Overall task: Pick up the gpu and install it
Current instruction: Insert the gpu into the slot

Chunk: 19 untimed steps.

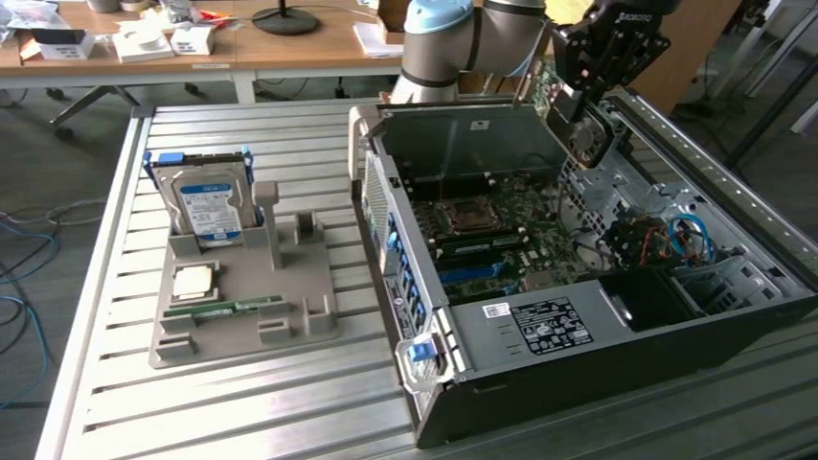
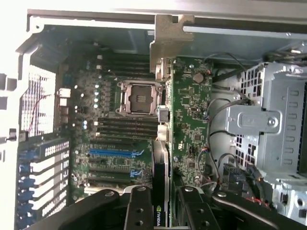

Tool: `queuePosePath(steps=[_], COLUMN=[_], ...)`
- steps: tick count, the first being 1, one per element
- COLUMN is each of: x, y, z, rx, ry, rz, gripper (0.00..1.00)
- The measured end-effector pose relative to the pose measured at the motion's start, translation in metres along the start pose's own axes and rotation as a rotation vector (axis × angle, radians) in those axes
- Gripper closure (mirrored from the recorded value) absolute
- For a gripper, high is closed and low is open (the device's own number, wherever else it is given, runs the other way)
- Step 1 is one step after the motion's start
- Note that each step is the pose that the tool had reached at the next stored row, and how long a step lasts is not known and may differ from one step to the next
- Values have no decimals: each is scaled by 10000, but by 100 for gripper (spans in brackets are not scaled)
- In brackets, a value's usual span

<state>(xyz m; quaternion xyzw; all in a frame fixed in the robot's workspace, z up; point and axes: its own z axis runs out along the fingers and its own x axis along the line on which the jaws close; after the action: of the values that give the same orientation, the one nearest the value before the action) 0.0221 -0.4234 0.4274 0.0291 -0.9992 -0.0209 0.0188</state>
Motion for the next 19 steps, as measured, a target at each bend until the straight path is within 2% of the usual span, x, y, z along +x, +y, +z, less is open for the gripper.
queuePosePath(steps=[14,19], x=[-1,-1], y=[0,0], z=[2,3], rx=[86,152], ry=[100,140], rz=[-2332,-3092], gripper=[74,74])
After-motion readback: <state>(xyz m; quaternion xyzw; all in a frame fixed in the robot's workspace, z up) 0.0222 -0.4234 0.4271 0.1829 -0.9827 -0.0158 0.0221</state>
